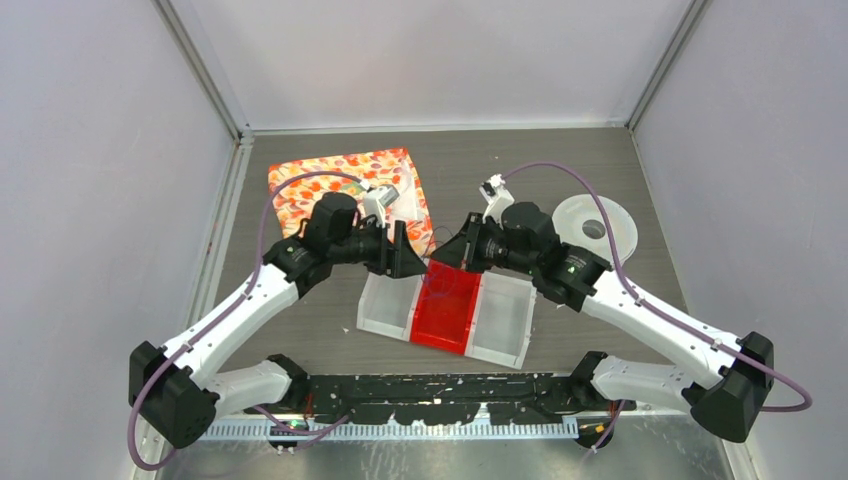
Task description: Wrap the cables
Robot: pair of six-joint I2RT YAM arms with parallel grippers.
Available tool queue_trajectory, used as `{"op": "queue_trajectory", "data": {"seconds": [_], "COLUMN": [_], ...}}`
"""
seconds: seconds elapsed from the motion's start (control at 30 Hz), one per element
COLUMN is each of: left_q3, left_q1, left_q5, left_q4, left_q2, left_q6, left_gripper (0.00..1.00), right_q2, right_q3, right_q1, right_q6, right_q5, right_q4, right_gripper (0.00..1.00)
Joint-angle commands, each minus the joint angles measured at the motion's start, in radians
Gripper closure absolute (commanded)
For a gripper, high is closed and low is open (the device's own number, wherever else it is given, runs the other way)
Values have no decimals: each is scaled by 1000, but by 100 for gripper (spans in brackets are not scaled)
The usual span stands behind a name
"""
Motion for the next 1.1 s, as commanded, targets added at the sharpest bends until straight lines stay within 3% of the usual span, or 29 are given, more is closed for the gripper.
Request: {"op": "queue_trajectory", "data": {"seconds": [0.0,0.27,0.5,0.6,1.07], "left_q3": [4,-15,-36,-26,10], "left_q1": [-1,-16,-20,-20,35], "left_q5": [-32,-19,-65,-140,-503], "left_q4": [105,149,132,74,-202], "left_q2": [-10,12,13,-11,-181], "left_q6": [-24,-65,-82,-52,55], "left_gripper": [39,49,97,99,100], "right_q2": [11,13,-27,-67,-530], "right_q3": [54,59,56,69,32], "right_q1": [3,3,3,2,3], "right_q6": [9,13,56,65,165], "right_q5": [7,15,62,117,907], "right_q4": [38,43,89,62,-308], "right_gripper": [99,99,99,99,99]}}
